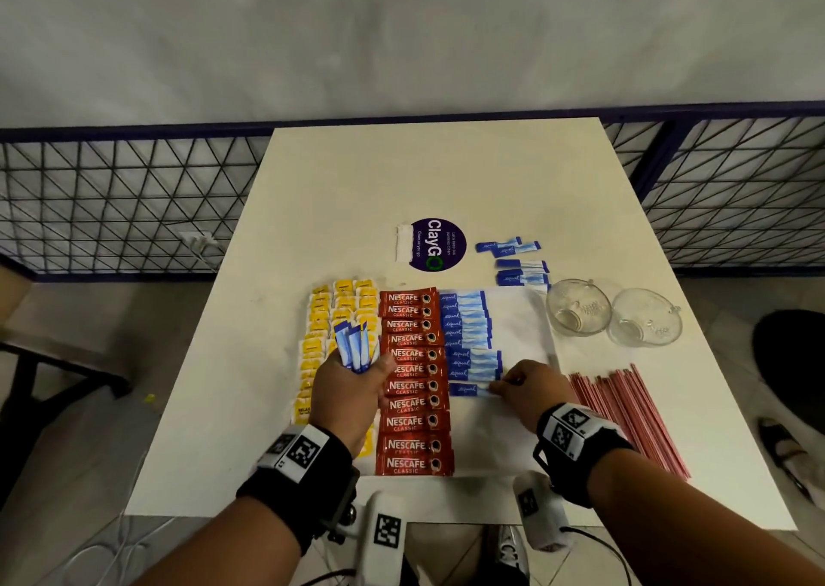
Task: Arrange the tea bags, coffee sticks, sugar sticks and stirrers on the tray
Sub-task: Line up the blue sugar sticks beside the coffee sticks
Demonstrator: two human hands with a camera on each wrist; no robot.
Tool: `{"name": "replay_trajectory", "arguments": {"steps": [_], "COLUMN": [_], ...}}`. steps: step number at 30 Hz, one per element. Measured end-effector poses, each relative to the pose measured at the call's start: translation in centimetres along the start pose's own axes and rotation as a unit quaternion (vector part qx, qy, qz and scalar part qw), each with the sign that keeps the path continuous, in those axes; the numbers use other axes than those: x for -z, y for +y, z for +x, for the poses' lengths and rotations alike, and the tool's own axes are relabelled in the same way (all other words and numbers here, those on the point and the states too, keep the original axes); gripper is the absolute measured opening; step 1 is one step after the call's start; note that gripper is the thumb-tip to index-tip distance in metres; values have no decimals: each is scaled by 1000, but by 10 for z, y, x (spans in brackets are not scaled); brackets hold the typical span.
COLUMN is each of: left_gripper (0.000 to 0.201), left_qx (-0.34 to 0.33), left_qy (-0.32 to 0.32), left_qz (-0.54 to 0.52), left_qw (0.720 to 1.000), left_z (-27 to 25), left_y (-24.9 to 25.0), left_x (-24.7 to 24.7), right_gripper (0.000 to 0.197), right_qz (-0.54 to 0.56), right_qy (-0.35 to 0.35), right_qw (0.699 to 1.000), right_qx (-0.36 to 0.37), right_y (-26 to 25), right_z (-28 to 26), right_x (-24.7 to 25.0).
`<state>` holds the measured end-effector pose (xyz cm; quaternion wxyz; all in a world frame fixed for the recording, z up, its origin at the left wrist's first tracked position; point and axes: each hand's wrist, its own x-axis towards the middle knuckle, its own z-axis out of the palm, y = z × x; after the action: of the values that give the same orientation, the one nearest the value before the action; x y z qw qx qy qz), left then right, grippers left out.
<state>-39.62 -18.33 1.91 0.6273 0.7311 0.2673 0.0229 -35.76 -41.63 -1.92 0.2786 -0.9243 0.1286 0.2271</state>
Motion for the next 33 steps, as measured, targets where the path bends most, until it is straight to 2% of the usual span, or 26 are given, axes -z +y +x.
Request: {"name": "replay_trajectory", "arguments": {"steps": [14,22,27,33], "left_gripper": [14,11,12,11], "left_qx": [2,6,4,0], "left_qy": [3,8,5,-4], "left_qz": [16,18,14,1], "left_qw": [1000,1000,1000,1000], "left_z": [4,6,4,2], "left_y": [-6,-9,-9,-9], "left_x": [6,4,3,2], "right_gripper": [30,29,33,31], "right_qz": [-11,-13,25,43], "right_qy": [4,16,33,21], "right_qw": [1000,1000,999,999], "right_qx": [-20,-4,-4,10], "right_y": [-4,-3,-2,-1], "right_z": [9,11,12,14], "right_x": [-4,-4,-7,-8]}}
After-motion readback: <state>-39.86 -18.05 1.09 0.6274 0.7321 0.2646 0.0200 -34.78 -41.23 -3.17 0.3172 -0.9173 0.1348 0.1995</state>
